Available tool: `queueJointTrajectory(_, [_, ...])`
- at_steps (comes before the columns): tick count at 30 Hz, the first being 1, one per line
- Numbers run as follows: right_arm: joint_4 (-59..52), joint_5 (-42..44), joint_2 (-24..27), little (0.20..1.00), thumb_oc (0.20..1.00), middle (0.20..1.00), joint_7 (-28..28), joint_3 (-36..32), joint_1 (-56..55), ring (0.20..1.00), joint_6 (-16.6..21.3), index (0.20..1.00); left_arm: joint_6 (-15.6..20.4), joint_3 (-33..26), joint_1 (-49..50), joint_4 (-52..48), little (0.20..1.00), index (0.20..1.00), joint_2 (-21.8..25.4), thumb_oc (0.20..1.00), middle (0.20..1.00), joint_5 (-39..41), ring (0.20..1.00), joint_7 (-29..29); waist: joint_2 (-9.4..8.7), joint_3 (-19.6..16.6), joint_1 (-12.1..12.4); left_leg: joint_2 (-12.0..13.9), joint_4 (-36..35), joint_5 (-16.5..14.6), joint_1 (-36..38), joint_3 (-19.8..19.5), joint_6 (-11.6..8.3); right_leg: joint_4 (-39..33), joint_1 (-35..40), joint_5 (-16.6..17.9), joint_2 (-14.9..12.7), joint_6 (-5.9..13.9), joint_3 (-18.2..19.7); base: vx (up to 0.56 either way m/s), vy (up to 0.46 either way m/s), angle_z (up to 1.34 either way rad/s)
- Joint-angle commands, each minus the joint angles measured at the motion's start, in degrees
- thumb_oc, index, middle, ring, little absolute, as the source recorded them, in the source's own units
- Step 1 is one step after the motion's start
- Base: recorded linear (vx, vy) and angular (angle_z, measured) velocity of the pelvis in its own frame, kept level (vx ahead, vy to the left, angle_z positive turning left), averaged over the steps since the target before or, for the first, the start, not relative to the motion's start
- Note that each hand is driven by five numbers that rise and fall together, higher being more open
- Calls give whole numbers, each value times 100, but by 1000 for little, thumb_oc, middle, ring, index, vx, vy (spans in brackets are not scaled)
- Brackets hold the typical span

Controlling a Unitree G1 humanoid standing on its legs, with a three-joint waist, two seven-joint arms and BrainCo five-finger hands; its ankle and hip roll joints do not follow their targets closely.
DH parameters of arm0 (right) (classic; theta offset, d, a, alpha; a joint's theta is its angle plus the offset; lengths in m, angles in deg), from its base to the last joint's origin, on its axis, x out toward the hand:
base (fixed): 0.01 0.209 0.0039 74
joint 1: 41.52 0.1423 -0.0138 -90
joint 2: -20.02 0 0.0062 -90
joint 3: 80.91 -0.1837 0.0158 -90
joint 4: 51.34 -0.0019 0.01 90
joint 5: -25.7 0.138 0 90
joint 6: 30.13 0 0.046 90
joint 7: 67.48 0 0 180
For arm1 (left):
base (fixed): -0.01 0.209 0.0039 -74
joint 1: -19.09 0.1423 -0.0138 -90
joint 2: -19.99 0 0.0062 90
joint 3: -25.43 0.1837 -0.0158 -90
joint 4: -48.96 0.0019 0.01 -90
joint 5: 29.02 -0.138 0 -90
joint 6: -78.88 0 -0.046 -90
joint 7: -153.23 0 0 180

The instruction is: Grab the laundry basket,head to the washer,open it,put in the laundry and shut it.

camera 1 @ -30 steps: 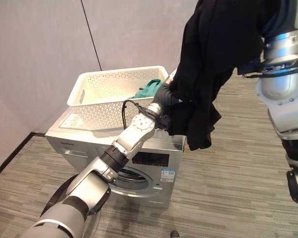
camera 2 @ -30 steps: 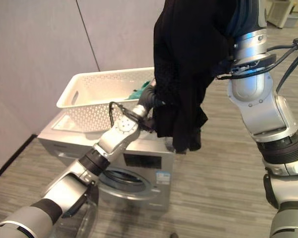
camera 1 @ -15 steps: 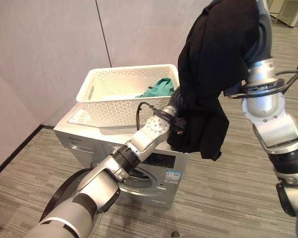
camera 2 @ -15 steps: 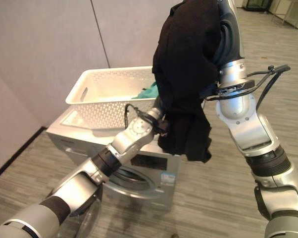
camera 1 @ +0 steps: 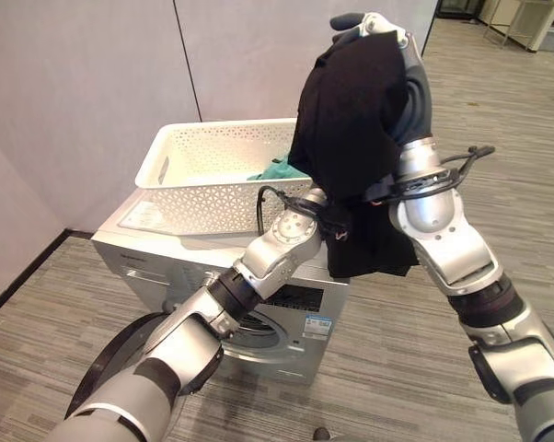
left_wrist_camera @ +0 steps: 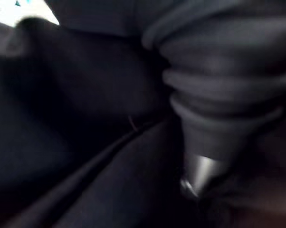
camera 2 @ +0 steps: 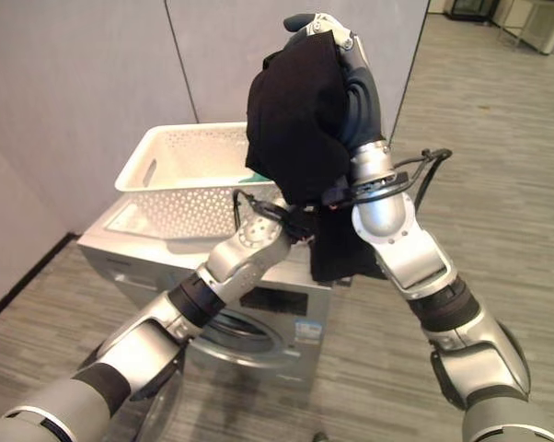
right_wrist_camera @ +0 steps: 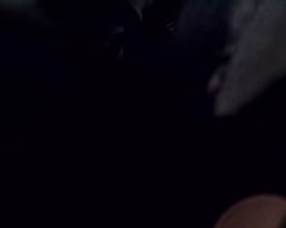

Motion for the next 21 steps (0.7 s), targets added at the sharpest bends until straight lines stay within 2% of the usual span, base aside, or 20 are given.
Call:
queueJointTrajectory(1, [125, -137, -111, 200, 200, 200, 162, -137, 150, 200, 255, 200, 691, -203, -468, -128, 200, 200, -199, 200, 200, 34, 200, -170, 36, -364, 72, 448, -238, 1011, -451, 292, -254, 650, 316, -1268, -19, 73, 272, 12, -7, -4])
queueJointTrajectory(8, [-150, -109, -165, 200, 200, 200, 56, -323, -557, 200, 493, 200, 898, -445, 74, -575, 200, 200, -87, 200, 200, -515, 200, -297, 29, -353, -8, 480, -307, 1018, -368, 444, -264, 653, 284, -1246, -12, 78, 338, 10, -4, -4])
queueJointTrajectory(9, [-167, -87, -135, 460, 460, 460, 41, -355, -632, 460, 520, 460, 915, -473, 105, -574, 200, 200, -64, 200, 200, -586, 200, -307, 34, -351, -24, 486, -309, 1016, -361, 466, -262, 660, 274, -1242, -13, 82, 347, 0, 0, 0])
queueJointTrajectory(10, [-184, -45, -97, 661, 661, 661, 20, -409, -735, 661, 559, 661, 939, -528, 156, -615, 200, 200, -20, 200, 200, -658, 200, -315, 37, -346, -50, 491, -312, 1013, -352, 491, -262, 662, 264, -1239, -15, 84, 371, 14, -10, -3])
queueJointTrajectory(11, [-237, -16, -78, 931, 931, 931, 4, -468, -863, 931, 596, 931, 959, -570, 199, -611, 200, 200, -11, 200, 200, -716, 200, -345, 38, -342, -78, 499, -313, 1013, -340, 522, -263, 665, 252, -1231, -14, 83, 386, 0, 0, 0])
queueJointTrajectory(12, [-272, -8, -65, 1000, 1000, 1000, -17, -502, -929, 1000, 604, 1000, 970, -575, 223, -615, 200, 200, -4, 200, 200, -766, 200, -353, 43, -343, -89, 505, -316, 1011, -329, 542, -263, 668, 244, -1228, -14, 84, 403, 0, 0, 0])
queueJointTrajectory(21, [-534, 36, 145, 1000, 1000, 1000, -180, -1170, -1956, 1000, 852, 1000, 1076, -961, 465, -494, 200, 200, 402, 200, 200, -1094, 200, -347, 204, -280, -402, 526, -322, 997, -229, 803, -259, 740, 99, -1209, -26, 112, 645, -10, -19, -14])
